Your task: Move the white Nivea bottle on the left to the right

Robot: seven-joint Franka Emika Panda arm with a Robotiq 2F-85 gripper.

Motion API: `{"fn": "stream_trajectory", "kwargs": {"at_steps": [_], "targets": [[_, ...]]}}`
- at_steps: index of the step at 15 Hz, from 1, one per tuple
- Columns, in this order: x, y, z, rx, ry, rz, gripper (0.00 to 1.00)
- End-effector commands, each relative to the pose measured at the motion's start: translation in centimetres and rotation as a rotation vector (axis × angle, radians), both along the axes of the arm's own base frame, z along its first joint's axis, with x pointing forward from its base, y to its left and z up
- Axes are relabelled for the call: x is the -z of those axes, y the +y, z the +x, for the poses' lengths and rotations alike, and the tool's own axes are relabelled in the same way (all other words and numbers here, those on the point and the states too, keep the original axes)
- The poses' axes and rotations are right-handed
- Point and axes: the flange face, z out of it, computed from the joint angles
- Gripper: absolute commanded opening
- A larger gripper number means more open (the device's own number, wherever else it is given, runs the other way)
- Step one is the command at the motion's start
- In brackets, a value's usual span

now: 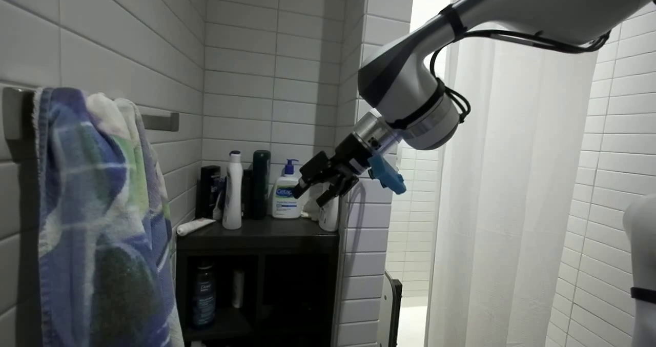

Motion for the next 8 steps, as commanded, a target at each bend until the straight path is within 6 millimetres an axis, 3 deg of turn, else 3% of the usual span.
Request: {"fn": "stream_trajectory", "kwargs": {"at_steps": [1,8], "targets": [[-0.5,1.8,0.7,-0.025,-0.049,0.011,1.0],[0.1,9.4,1.6,-0.094,-0.184,-0.03,1.0]]}}
